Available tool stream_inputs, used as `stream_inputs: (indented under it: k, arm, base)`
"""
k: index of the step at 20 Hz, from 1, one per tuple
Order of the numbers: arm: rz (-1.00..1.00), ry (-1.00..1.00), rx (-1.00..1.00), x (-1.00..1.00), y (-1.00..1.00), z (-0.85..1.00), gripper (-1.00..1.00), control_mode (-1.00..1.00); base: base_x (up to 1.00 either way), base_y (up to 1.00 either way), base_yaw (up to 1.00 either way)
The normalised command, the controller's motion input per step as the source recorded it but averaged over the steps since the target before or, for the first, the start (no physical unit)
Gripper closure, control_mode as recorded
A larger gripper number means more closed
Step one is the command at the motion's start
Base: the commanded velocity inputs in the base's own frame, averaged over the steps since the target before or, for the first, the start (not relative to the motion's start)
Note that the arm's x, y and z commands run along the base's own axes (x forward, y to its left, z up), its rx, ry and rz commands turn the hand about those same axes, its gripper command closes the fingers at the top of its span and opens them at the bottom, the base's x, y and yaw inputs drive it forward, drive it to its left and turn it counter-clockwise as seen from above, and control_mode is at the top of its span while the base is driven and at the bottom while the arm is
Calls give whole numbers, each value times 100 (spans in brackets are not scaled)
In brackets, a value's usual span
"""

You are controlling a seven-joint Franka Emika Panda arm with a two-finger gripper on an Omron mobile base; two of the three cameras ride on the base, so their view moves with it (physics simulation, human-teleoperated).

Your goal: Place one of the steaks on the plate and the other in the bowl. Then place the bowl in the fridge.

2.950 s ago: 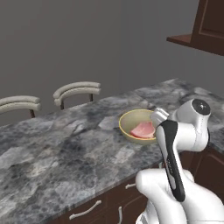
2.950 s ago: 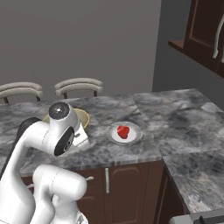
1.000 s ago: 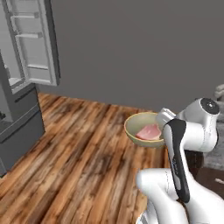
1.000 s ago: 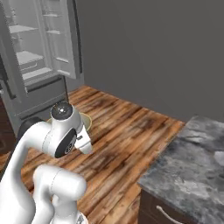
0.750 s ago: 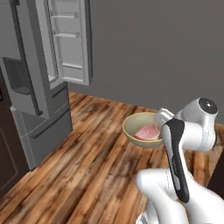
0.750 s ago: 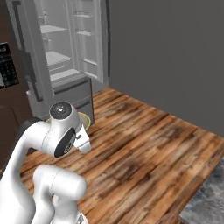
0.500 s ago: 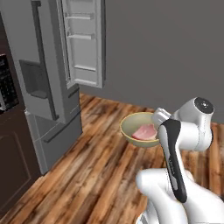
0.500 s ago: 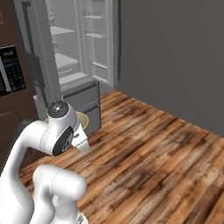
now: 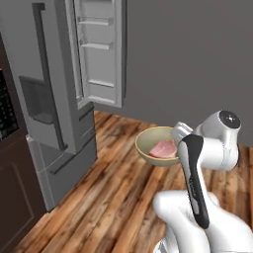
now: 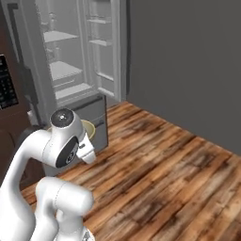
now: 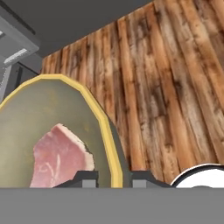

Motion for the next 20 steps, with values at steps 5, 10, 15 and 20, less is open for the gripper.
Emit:
stream_inputs:
  k: [5, 10, 15, 20]
  arm:
    - [0, 0, 0, 0, 0, 0, 100, 100]
    - [0, 0, 0, 0, 0, 0, 100, 100]
    - [0, 0, 0, 0, 0, 0, 100, 100]
    - [0, 0, 0, 0, 0, 0, 100, 100]
  base:
    - [76, -18, 31]
    - [82, -13, 40]
    - [92, -36, 43]
    - [78, -28, 44]
